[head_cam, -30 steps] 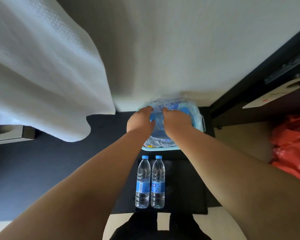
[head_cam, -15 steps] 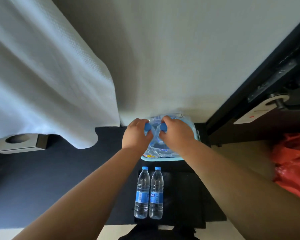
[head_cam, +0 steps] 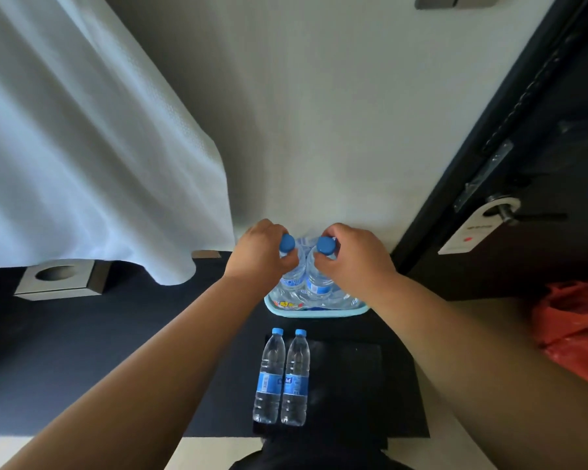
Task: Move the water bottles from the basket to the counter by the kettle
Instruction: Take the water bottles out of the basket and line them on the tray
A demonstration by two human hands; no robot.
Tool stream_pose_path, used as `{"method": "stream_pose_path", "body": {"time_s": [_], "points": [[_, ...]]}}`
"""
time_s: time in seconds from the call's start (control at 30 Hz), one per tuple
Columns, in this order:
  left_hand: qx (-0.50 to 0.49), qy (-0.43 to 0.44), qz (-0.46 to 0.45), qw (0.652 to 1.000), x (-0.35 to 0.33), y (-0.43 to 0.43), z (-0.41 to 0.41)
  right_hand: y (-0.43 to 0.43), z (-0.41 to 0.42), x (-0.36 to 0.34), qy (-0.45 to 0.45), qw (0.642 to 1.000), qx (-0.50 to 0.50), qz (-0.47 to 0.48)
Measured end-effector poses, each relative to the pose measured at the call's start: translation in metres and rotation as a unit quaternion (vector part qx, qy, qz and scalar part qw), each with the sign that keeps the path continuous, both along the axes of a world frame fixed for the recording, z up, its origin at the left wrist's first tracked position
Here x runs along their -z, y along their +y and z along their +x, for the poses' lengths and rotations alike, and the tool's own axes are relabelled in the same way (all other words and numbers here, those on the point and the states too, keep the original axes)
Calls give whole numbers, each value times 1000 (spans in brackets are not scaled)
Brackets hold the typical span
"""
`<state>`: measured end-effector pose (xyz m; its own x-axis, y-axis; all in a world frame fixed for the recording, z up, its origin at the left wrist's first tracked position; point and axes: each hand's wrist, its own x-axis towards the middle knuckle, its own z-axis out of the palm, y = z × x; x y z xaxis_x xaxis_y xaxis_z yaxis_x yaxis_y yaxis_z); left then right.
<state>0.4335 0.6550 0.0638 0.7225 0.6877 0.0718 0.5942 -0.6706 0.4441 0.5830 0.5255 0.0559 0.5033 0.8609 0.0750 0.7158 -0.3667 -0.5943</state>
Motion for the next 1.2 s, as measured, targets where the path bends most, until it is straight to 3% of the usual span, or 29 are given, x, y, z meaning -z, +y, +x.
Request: {"method": "stream_pose_path", "body": {"time_s": [0.27, 0.47, 0.67, 1.0, 1.2], "points": [[30, 66, -33, 997, 5, -41, -8, -41, -1, 15, 48, 997, -17, -52], [27, 132, -117, 984, 51, -73, -19, -74, -9, 53, 100, 985, -29, -138], [83, 215, -181, 956, 103, -100, -22, -107, -21, 104, 168, 962, -3, -214], [139, 312, -200, 918, 171, -114, -23, -130, -43, 180, 225, 933, 43, -278], [104, 324, -226, 913, 214, -107, -16, -126, -40, 217, 264, 912, 86, -303]]}}
